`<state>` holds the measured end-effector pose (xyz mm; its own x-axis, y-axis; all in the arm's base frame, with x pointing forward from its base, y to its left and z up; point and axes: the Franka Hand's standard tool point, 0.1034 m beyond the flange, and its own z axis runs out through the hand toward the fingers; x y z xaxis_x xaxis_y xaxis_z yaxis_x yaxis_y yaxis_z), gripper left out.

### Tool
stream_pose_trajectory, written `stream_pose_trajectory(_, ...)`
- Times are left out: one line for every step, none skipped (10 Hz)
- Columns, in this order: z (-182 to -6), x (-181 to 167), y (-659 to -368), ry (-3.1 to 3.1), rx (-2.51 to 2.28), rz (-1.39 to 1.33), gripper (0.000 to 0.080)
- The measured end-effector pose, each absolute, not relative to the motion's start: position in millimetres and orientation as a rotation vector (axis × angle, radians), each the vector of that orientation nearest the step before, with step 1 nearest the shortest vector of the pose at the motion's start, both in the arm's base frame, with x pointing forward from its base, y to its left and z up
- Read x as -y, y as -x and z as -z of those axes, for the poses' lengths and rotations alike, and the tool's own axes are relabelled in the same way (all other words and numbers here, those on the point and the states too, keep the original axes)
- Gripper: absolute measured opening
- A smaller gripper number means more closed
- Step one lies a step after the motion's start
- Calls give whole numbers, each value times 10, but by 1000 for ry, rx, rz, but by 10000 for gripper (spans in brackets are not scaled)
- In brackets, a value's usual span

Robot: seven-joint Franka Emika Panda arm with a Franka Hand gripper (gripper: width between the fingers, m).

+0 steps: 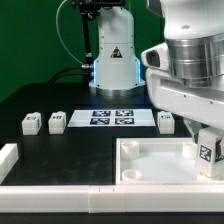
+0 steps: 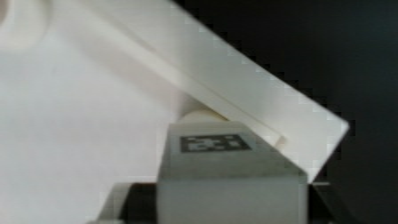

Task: Assemble one leg

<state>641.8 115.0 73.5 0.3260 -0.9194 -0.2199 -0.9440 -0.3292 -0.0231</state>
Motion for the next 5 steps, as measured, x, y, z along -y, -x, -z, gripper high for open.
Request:
stream_pose_trajectory(-737, -1165, -6418, 2327, -1881, -267, 291)
stream_pose_trajectory(-736, -1211, -6409, 2261, -1976, -272, 291)
stream_pose_trajectory(-734, -1202, -6410, 2296, -1932, -266, 291)
stream_pose_trajectory(-733, -1204, -6410, 2297, -1932, -266, 291)
stream_pose_trajectory(-720, -1208, -6403, 2377, -1825, -250, 385)
